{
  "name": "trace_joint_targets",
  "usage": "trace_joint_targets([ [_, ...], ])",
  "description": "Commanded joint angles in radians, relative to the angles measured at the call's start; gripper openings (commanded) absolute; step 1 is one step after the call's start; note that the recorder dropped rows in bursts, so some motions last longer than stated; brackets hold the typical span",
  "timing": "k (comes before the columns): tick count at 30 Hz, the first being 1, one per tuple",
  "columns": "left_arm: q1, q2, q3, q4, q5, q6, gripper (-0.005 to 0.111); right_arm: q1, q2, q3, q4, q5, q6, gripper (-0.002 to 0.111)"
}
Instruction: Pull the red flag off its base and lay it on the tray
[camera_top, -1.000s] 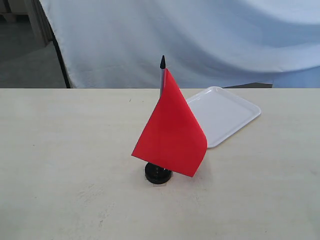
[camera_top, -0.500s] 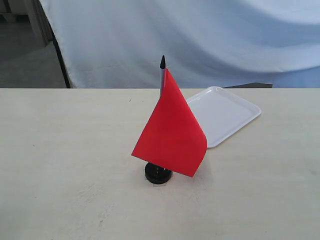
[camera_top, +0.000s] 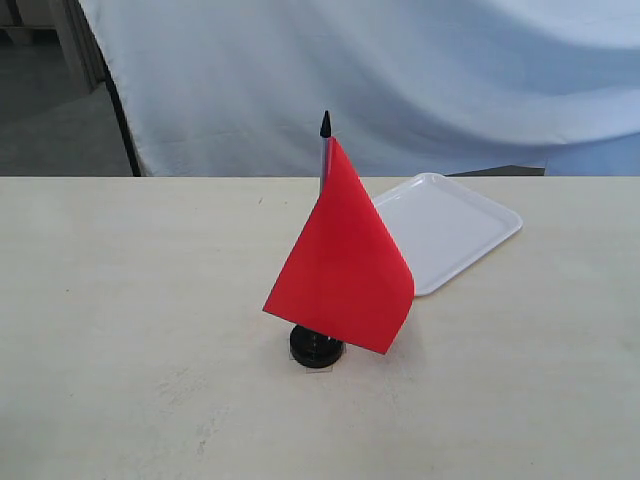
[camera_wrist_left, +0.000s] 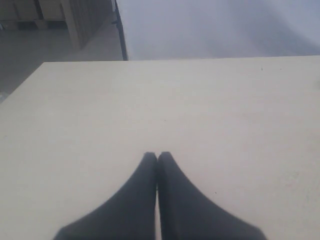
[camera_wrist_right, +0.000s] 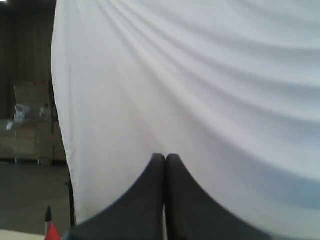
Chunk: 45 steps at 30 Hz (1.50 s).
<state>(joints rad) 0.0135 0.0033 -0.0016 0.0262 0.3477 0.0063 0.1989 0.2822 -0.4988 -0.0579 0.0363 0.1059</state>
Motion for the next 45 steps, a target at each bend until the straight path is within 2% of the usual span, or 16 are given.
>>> trace_joint_targets([
  [1,-0.003,-0.003,0.002,0.003,-0.005,-0.006,0.0,0.003,0.165,-0.028,0.005,-0.014,-0.046,-0.001],
  [14,-0.003,-0.003,0.002,0.003,-0.005,-0.006,0.0,0.003,0.582,-0.028,0.005,-0.113,-0.084,0.002],
  [16,-0.003,-0.003,0.002,0.003,-0.005,-0.006,0.0,0.003,0.639,-0.028,0.005,-0.115,-0.083,0.009],
  [20,-0.003,-0.003,0.002,0.003,-0.005,-0.006,0.0,0.041,0.748,-0.028,0.005,-0.122,-0.078,0.031],
  [25,-0.003,-0.003,0.002,0.003,-0.005,-0.006,0.0,0.165,0.833,-0.028,0.005,-0.153,-0.078,0.057],
  [27,-0.003,-0.003,0.002,0.003,-0.005,-0.006,0.0,0.215,0.857,-0.028,0.005,-0.175,-0.078,0.062],
  [32,-0.003,-0.003,0.002,0.003,-0.005,-0.006,0.0,0.335,0.939,-0.028,0.009,-0.244,-0.073,0.063],
  [36,-0.003,-0.003,0.002,0.003,-0.005,-0.006,0.0,0.401,1.034,-0.028,0.009,-0.371,-0.061,0.063],
  [45,-0.003,-0.003,0.002,0.003,-0.005,-0.006,0.0,0.412,1.281,-0.028,0.017,-0.715,0.003,0.063],
])
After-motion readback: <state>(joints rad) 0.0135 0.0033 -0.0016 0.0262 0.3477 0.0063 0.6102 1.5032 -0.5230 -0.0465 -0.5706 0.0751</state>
